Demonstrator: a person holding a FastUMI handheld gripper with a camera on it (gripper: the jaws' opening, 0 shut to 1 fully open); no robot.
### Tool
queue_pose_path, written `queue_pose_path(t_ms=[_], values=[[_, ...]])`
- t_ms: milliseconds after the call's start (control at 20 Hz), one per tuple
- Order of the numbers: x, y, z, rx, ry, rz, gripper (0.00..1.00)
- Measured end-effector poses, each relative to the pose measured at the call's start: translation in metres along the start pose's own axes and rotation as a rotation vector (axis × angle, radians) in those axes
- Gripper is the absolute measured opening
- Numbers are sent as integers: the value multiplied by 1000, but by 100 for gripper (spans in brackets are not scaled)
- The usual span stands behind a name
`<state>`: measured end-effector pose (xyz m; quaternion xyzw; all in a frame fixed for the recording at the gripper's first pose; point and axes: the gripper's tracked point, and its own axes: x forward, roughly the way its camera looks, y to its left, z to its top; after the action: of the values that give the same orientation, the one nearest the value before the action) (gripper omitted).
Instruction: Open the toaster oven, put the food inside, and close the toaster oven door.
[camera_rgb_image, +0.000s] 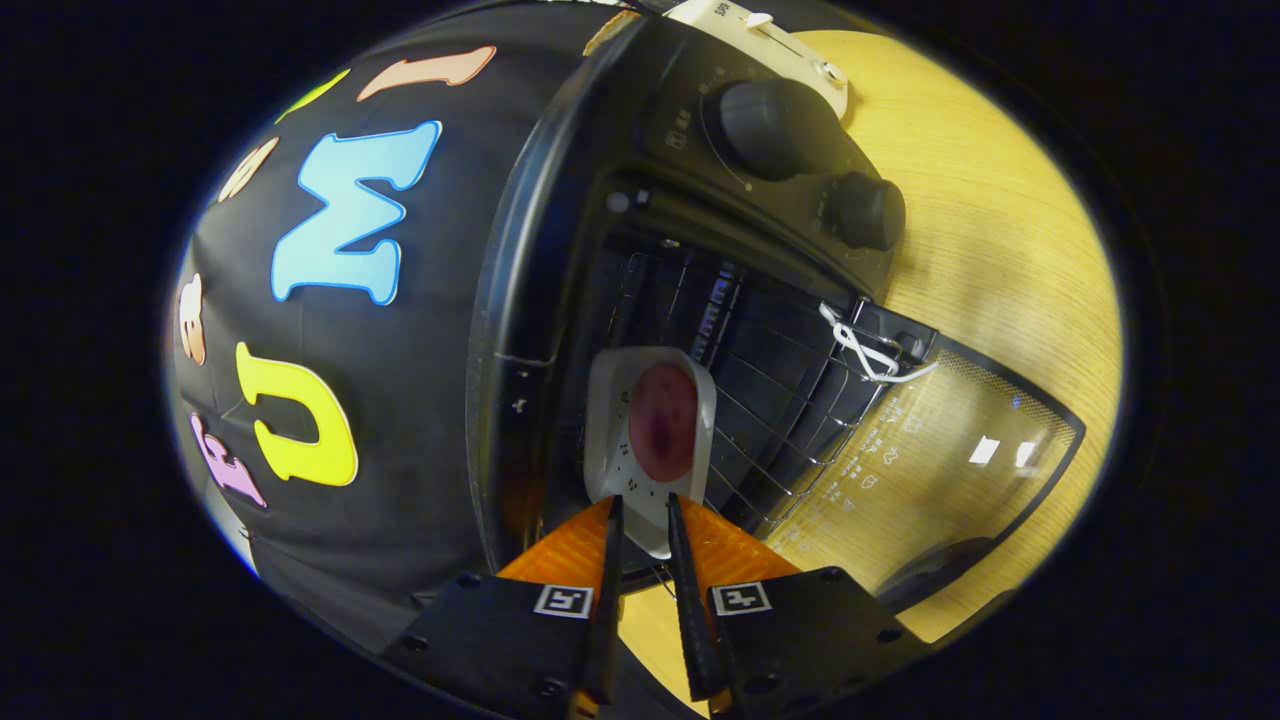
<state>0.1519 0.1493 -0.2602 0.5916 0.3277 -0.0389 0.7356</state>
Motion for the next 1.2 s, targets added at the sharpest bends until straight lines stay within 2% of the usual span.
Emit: queue_pose_path(t_ms=[150,300,550,700,850,950,1150,1200], values=[[-27,11,-18,-59,87,60,54],[-55,-2,-35,-212,155,54,97],[-92,-32,-44,-475,156,-23,98],[-113,-52,-37,-602,74,-111,98],[-127,-71,-42,-771,73,-189,98],[-132,-91,-39,-875,62,-282,98],[-129,-111,-62,-1010,120,-329,98],[-116,-120,-63,-1032,133,-353,98]])
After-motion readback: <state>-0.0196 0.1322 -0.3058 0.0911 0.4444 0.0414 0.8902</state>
